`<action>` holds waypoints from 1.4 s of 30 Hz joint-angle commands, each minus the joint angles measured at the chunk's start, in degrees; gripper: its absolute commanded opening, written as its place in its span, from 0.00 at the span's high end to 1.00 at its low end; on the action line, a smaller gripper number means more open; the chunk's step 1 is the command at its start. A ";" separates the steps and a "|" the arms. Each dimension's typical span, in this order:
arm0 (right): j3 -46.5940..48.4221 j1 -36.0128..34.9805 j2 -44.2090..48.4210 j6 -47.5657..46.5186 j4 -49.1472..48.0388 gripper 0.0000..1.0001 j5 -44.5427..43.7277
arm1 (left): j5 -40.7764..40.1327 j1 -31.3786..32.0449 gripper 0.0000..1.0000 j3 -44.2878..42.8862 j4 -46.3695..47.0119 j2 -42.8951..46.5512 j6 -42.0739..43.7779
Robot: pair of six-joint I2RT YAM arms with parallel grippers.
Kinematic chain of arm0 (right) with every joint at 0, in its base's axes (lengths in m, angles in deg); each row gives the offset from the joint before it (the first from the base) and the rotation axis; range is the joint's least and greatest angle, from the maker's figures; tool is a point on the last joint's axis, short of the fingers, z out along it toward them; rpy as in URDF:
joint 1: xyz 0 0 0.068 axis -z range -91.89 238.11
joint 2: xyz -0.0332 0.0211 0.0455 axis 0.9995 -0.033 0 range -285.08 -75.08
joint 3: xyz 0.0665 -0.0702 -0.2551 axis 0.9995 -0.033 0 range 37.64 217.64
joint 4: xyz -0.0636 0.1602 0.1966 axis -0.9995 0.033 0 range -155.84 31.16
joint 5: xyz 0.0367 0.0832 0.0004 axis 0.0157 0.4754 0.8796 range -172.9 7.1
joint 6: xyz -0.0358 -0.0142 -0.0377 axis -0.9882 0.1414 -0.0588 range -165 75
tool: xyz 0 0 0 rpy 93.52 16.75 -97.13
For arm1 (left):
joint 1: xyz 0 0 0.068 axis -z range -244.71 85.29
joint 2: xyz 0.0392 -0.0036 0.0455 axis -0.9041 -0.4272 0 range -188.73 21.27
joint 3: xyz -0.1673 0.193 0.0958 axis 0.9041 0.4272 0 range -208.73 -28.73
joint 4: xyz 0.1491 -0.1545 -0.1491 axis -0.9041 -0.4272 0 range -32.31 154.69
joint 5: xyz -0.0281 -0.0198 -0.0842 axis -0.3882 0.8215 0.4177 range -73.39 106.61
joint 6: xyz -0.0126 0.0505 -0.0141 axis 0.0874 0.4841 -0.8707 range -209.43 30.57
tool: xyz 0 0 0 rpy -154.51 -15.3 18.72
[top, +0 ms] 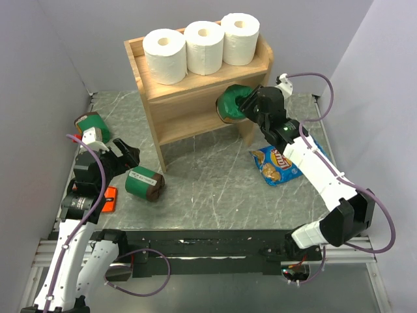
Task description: Place and organize the paper towels onto the shelf
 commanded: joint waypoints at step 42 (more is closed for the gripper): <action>14.06 -1.10 -8.04 6.24 1.69 0.42 -12.11 | 0.79 -0.28 0.04 -0.62 2.09 -0.11 0.62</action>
